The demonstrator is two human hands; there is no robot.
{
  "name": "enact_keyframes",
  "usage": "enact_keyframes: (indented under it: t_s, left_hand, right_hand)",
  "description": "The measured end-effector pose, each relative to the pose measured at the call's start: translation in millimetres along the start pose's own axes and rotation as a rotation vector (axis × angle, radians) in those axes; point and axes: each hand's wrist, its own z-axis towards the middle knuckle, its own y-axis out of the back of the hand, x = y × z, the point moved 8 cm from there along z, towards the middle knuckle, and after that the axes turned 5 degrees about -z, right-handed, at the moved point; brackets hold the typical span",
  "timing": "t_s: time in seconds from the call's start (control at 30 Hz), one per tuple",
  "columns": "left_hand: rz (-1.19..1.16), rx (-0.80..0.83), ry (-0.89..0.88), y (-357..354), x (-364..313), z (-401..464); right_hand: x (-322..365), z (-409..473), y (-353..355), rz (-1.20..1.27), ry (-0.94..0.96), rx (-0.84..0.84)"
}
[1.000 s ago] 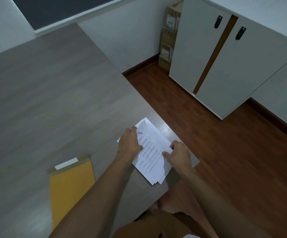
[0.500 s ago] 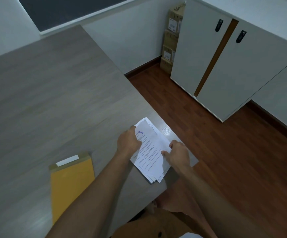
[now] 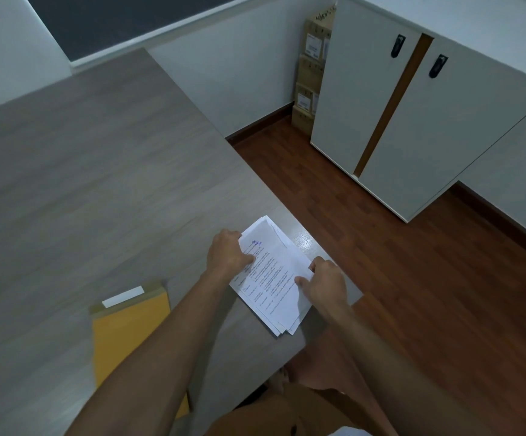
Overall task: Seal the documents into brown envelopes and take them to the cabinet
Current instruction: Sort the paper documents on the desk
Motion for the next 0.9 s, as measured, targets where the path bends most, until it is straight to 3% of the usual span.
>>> enact_keyframes:
  t_s: [0.23, 0.5, 0.67, 0.77, 0.9]
  left_hand:
    - [0.121, -0.104, -0.128, -15, 3, -18]
    - [-0.017, -0.116, -0.116, -3, -3, -18]
    - [-0.255, 0.036, 0.050, 10, 1, -4]
    - [-0.266, 0.166, 0.103, 6, -3, -1]
    - [-0.314, 0.145, 0.142, 9, -8, -1]
  right_hand:
    - [0, 1, -4, 0.008, -0.003, 0.000]
    - [-2, 3, -5, -0.001, -0.007, -0.009]
    - [-2, 3, -6, -0.005, -0.014, -0.018]
    - [-1, 1, -6, -0.007, -0.014, -0.029]
    - [-2, -1, -5, -0.003, -0.013, -0.050]
